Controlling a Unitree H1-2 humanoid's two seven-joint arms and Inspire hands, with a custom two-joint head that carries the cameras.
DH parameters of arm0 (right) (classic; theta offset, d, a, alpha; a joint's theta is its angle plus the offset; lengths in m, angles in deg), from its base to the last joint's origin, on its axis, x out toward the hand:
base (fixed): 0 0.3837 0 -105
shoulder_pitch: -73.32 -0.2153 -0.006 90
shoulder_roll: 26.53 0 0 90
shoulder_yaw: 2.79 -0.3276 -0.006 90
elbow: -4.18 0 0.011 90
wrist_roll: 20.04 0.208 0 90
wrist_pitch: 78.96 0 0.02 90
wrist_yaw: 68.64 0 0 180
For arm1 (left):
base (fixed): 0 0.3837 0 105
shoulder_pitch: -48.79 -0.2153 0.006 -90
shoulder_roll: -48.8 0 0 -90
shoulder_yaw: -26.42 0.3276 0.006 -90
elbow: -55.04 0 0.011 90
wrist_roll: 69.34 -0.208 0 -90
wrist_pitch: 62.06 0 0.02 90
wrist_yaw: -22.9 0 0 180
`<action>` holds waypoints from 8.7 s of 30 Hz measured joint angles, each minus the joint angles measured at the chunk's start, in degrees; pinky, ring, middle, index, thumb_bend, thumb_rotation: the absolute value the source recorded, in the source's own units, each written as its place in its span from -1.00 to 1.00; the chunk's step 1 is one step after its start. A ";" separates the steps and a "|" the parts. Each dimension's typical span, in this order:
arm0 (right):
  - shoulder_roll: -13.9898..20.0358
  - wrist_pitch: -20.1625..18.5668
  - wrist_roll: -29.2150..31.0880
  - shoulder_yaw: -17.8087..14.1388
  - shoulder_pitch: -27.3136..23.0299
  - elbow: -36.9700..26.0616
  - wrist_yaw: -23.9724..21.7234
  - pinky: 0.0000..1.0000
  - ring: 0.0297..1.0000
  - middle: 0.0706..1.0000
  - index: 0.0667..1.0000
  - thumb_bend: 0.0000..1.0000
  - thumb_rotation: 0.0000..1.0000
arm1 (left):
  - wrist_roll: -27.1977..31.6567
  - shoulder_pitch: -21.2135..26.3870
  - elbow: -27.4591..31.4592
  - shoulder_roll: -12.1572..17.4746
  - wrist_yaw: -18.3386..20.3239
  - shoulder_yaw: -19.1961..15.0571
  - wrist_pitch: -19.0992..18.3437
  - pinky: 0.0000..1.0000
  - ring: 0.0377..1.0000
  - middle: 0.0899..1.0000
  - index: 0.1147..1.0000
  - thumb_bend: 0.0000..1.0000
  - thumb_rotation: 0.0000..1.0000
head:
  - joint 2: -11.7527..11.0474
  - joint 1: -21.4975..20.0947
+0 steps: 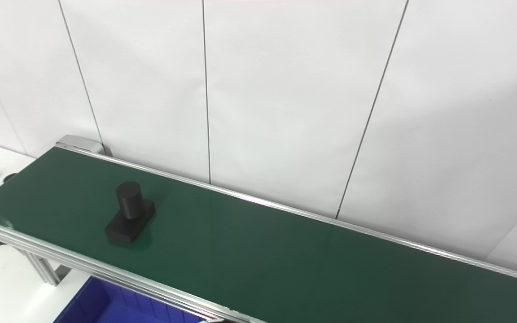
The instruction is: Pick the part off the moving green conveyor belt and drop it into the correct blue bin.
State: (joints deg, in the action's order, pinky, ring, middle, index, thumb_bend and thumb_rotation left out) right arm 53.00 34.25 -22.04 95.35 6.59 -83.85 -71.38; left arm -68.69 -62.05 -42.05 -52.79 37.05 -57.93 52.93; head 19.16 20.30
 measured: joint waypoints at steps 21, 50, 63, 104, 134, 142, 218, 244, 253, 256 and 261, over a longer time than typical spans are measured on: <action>0.45 0.10 -1.36 0.22 -0.73 -0.15 -0.72 0.45 0.63 0.68 0.78 -0.20 0.65 | -0.21 0.10 -1.21 -0.77 -2.04 0.08 0.00 0.39 0.47 0.51 0.51 0.67 0.39 | 3.60 -5.10; 2.26 -7.82 -4.59 -1.89 -14.76 -20.58 -3.04 0.23 0.51 0.59 0.72 0.06 0.52 | -2.30 0.08 -2.19 -0.09 -6.12 3.92 0.04 0.38 0.47 0.50 0.51 0.68 0.37 | 1.06 -9.58; -0.45 -15.16 -11.63 1.29 -24.13 -21.48 -4.30 0.29 0.57 0.66 0.75 0.16 0.18 | -0.10 1.16 -3.52 0.10 -4.41 1.78 0.04 0.37 0.47 0.49 0.52 0.70 0.36 | 2.55 -15.21; -2.69 -20.39 -23.21 9.17 -37.68 0.10 -6.61 0.56 0.71 0.78 0.85 0.42 0.03 | 0.12 1.00 -1.75 -0.11 -1.79 -1.12 0.04 0.44 0.51 0.52 0.56 0.70 0.39 | 8.09 -22.32; -8.31 -20.01 -27.04 16.55 -45.71 20.51 0.24 0.61 0.72 0.74 0.76 0.67 -0.07 | 0.12 -1.53 2.50 -0.30 -1.75 -0.23 0.04 0.47 0.52 0.53 0.59 0.63 0.47 | 11.69 -20.48; -8.96 -18.96 -26.83 16.81 -47.12 23.60 1.18 0.61 0.72 0.75 0.75 0.66 -0.17 | 0.12 -2.13 2.61 -0.44 -1.75 0.21 0.04 0.47 0.53 0.53 0.58 0.65 0.48 | 11.87 -20.21; -9.96 -10.85 -23.62 7.26 -39.85 8.39 16.70 -0.19 -0.17 -0.06 -0.07 0.04 -1.00 | 1.36 -3.21 4.26 -1.57 0.13 -0.92 0.04 0.49 0.54 0.55 0.61 0.68 0.54 | 13.36 -23.12; -5.80 -23.76 -20.07 -0.92 -29.41 -27.44 6.51 -0.23 -0.17 -0.05 -0.09 0.04 -1.00 | 1.95 -3.48 5.74 -1.02 1.33 -2.51 0.04 0.55 0.55 0.58 0.67 0.63 0.67 | 19.94 -32.16; -5.62 -24.60 -20.21 -2.25 -19.50 -34.51 5.51 -0.26 -0.18 -0.05 -0.07 0.04 -1.00 | 4.42 -3.92 7.43 0.25 3.14 -3.83 0.06 0.61 0.60 0.62 0.71 0.58 0.73 | 24.08 -35.24; -5.73 -25.06 -20.14 -2.48 -15.66 -36.35 5.43 -0.23 -0.16 -0.06 -0.08 0.04 -1.00 | 5.18 -3.99 8.56 0.33 4.04 -4.15 0.07 0.61 0.59 0.62 0.71 0.56 0.73 | 25.49 -35.86; -6.15 -25.12 -19.95 -3.01 -9.15 -38.57 5.56 -0.25 -0.18 -0.07 -0.06 0.03 -1.00 | 6.10 -4.02 9.08 0.70 4.86 -4.82 0.07 0.57 0.57 0.59 0.68 0.54 0.70 | 27.77 -37.27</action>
State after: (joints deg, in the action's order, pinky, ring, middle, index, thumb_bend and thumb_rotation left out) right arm 46.85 9.14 -41.99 92.33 -2.56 -122.42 -65.83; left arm -62.59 -66.07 -32.97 -52.09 41.91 -62.75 53.00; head 46.93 -16.96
